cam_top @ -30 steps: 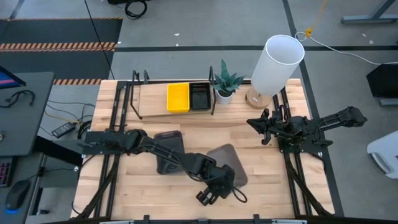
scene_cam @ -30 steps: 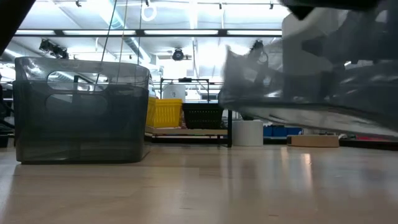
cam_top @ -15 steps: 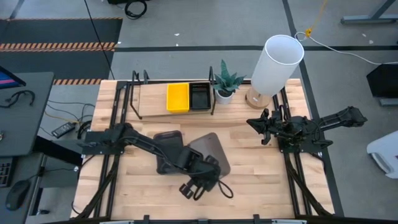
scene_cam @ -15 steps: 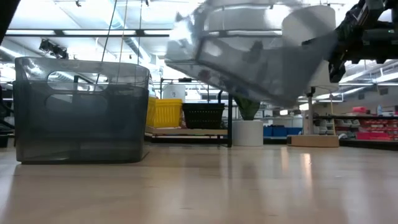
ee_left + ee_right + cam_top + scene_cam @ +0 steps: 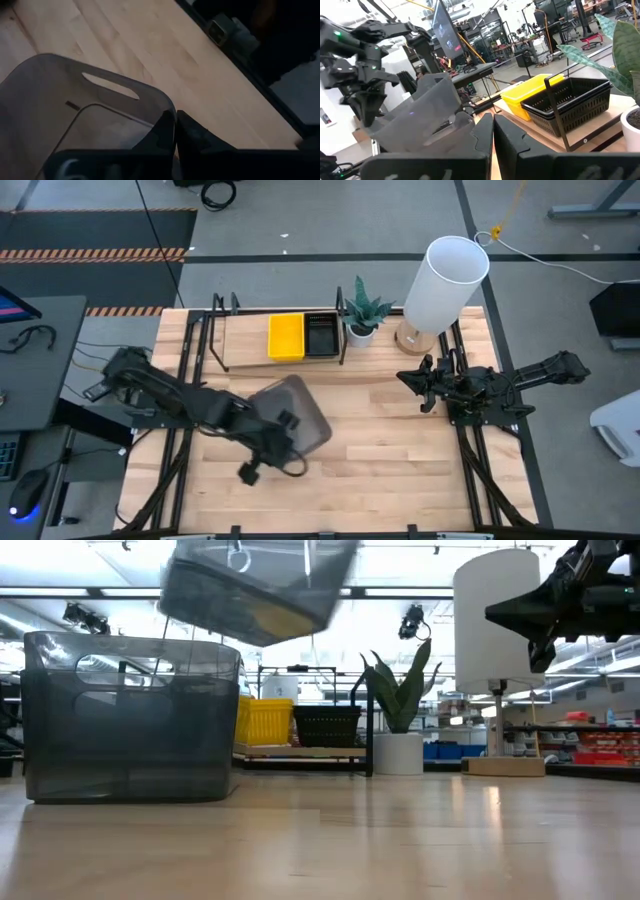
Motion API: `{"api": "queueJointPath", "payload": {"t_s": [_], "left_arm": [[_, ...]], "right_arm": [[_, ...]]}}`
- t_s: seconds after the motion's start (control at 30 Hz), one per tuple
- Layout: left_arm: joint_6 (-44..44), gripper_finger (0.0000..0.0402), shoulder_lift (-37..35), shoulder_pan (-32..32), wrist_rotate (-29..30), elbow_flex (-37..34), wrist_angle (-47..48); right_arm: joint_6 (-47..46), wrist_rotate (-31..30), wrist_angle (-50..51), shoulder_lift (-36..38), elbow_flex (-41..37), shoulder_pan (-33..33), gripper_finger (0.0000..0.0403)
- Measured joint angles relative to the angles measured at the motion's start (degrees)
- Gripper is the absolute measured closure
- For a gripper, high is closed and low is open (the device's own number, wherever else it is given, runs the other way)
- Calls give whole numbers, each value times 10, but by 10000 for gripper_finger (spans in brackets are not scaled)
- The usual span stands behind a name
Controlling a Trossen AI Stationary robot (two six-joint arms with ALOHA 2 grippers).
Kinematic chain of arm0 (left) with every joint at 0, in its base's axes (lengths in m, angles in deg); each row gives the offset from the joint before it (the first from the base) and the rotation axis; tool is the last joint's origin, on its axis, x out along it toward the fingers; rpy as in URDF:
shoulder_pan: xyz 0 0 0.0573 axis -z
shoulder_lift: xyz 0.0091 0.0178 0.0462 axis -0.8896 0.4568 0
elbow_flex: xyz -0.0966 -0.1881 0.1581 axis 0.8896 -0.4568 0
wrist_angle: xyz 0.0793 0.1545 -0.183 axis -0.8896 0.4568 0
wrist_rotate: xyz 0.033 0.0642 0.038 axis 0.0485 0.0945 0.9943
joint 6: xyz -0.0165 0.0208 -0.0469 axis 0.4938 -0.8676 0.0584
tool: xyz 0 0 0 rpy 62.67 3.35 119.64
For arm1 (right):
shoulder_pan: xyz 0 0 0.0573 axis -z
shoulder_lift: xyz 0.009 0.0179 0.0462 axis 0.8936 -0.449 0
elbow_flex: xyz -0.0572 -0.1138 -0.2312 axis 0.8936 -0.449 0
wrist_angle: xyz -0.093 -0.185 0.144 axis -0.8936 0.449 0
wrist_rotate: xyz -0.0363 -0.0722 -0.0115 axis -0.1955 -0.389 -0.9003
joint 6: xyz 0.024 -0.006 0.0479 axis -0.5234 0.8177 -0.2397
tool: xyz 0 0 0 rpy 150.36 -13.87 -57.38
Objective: Stack baskets on shelf by color
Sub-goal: Stack the right transparent black bin on the transparent black bin
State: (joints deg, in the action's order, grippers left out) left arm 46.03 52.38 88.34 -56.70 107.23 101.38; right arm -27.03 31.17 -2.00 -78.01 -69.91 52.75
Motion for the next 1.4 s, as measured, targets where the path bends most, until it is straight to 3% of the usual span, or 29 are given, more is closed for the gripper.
{"api": "queueJointPath", "payload": {"t_s": [0.23,0.6,1.23,1.4], "left_arm": [[-29,393,-106,25,0,-102,-6],[-88,393,-205,70,-10,-220,-30],[-189,393,-219,92,3,-320,-100],[-174,383,-219,90,4,-327,-98]], "right_arm": [[0,0,0,0,0,0,384],[0,0,0,0,0,0,384],[0,0,0,0,0,0,384],[0,0,0,0,0,0,384]]}}
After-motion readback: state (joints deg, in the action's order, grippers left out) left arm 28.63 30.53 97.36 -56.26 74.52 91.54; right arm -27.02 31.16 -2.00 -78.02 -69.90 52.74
